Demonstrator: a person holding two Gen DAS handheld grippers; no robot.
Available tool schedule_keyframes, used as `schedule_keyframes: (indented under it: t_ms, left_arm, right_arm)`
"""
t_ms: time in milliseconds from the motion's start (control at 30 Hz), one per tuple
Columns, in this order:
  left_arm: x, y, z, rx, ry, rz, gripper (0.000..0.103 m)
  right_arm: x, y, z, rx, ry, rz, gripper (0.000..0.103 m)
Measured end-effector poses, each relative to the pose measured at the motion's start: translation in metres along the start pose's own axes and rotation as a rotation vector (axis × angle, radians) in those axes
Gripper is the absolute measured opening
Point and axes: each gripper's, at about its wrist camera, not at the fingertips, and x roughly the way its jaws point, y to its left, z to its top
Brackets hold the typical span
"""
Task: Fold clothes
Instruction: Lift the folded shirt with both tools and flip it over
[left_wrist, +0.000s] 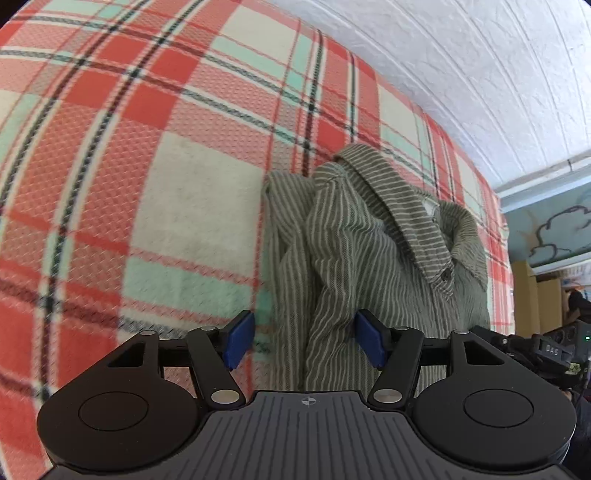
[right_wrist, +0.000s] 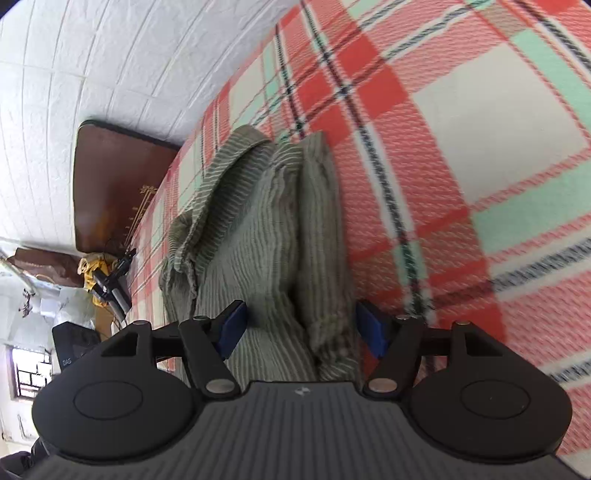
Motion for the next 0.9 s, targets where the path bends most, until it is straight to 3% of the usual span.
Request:
schedule_keyframes:
  t_ms: [200, 267, 300, 333, 400, 500, 667, 767, 800, 867, 900]
  left_arm:
    - [0.008, -0.002, 0.001, 0.012, 0.014, -0.059, 0.073]
    - [0.01, -0.002, 0.001, -0.005, 0.011, -0.08, 0.063]
    - [0.011, -0.002, 0.0, -0.013, 0.008, -0.085, 0.044]
    - [0.011, -0.003, 0.0, -0.021, 0.006, -0.091, 0.032]
    - [0.008, -0.006, -0.001, -0.019, -0.011, -0.09, 0.021]
    - [0.0, -0.009, 0.001, -0.02, -0.043, -0.101, 0.015]
    - [-0.005, -0.016, 0.0, -0.007, -0.047, -0.15, 0.015]
    - [0.008, -0.016, -0.008, 0.015, 0.002, -0.106, 0.019]
    - [0.008, -0.014, -0.008, 0.002, 0.0, -0.099, 0.024]
    - [0.005, -0.01, -0.007, -0.019, -0.012, -0.089, 0.052]
    - [0.001, -0.01, -0.006, -0.016, -0.03, -0.074, 0.056]
  right_arm:
    - [0.003, -0.002, 0.002, 0.022, -0.03, 0.026, 0.07]
    - [0.007, 0.0, 0.002, 0.028, -0.033, 0.019, 0.055]
    - [0.009, 0.001, 0.003, 0.035, -0.028, 0.016, 0.037]
    - [0.012, 0.001, 0.002, 0.043, -0.017, 0.019, 0.027]
    - [0.011, 0.009, 0.002, 0.014, -0.024, 0.012, 0.021]
    - [0.003, 0.019, 0.001, -0.034, -0.044, 0.02, 0.018]
    - [-0.015, 0.015, -0.003, -0.05, -0.081, 0.026, 0.018]
    - [-0.018, 0.006, -0.006, -0.032, -0.081, 0.001, 0.02]
    - [-0.018, 0.005, -0.006, -0.031, -0.08, -0.004, 0.026]
    - [-0.017, 0.003, -0.007, -0.032, -0.08, -0.014, 0.044]
    - [-0.019, 0.004, -0.005, -0.042, -0.085, -0.018, 0.059]
